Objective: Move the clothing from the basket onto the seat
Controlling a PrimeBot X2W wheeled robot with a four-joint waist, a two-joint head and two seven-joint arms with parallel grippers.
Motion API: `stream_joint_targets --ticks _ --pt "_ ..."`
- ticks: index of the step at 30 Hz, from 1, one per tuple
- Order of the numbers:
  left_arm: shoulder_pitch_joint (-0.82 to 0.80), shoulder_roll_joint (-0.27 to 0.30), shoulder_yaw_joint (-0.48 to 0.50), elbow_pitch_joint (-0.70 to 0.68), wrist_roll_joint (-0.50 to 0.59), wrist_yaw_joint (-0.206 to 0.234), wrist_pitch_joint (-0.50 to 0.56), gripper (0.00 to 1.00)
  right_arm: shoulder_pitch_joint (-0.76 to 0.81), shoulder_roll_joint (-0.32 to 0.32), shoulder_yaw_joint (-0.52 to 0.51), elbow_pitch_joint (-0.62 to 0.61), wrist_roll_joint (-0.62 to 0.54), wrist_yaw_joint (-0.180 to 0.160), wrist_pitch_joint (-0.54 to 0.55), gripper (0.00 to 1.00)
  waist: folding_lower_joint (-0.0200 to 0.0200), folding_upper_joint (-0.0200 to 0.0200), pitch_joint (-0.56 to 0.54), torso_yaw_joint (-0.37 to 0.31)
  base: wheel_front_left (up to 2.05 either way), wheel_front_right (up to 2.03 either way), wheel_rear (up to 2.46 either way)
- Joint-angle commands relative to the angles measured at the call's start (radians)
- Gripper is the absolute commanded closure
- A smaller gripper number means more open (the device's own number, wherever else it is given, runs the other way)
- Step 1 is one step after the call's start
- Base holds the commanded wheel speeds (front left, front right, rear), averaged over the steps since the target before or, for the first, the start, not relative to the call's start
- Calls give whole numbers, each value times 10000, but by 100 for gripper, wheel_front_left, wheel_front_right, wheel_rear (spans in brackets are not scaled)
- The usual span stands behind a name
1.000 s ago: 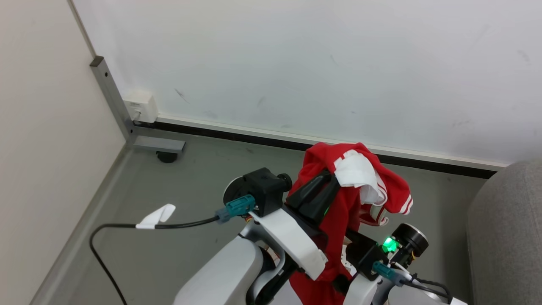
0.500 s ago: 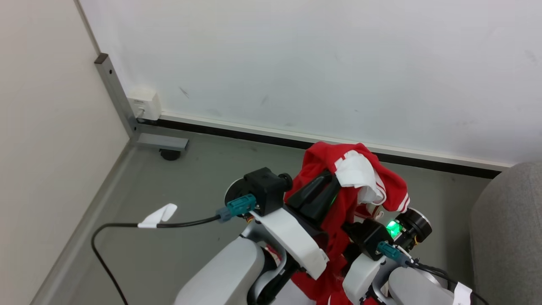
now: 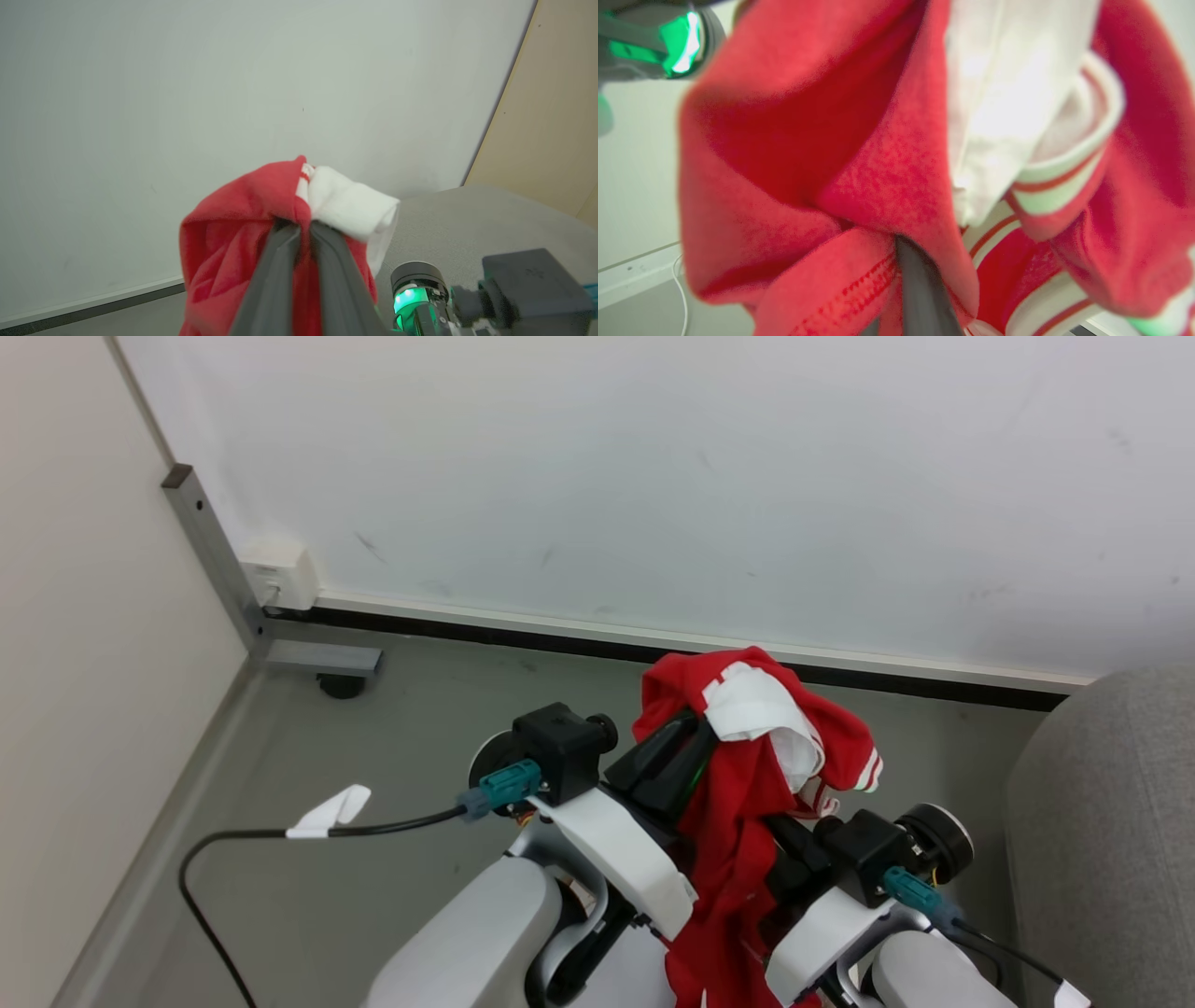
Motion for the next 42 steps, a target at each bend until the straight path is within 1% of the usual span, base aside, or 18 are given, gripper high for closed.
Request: stream_joint_targets --ticks 1,2,3,4,16,25,33,42 --pt "45 97 26 63 -121 40 -29 100 222 -14 -140 -248 119 -21 -3 100 0 0 10 -91 0 0 0" --pt "79 126 25 96 -124 49 -13 90 306 -8 -244 -437 142 -21 -3 100 0 0 15 -151 0 0 0" --pt "109 153 18 113 -128 74 -5 41 380 -13 -360 -636 181 -21 -3 100 0 0 23 -212 0 0 0" --pt "129 184 22 123 -122 88 -13 0 446 -24 -477 -829 220 -21 -3 100 0 0 31 -275 0 0 0" --pt "439 569 -40 -50 14 110 -389 0 1196 -233 -2307 -2791 405 -21 -5 100 0 0 134 -1416 0 0 0" --pt "552 841 -136 -137 309 90 -789 0 1366 -647 -3654 -3692 899 -22 -3 100 0 0 354 -2537 0 0 0" --pt "582 915 -192 -78 423 -25 -1026 0 1500 -987 -4222 -4257 1112 -22 -3 100 0 0 484 -3626 0 0 0" --pt "599 924 -228 33 710 -112 -1177 0 1756 -1027 -4557 -4638 1229 -22 -3 100 0 0 545 -4697 0 0 0"
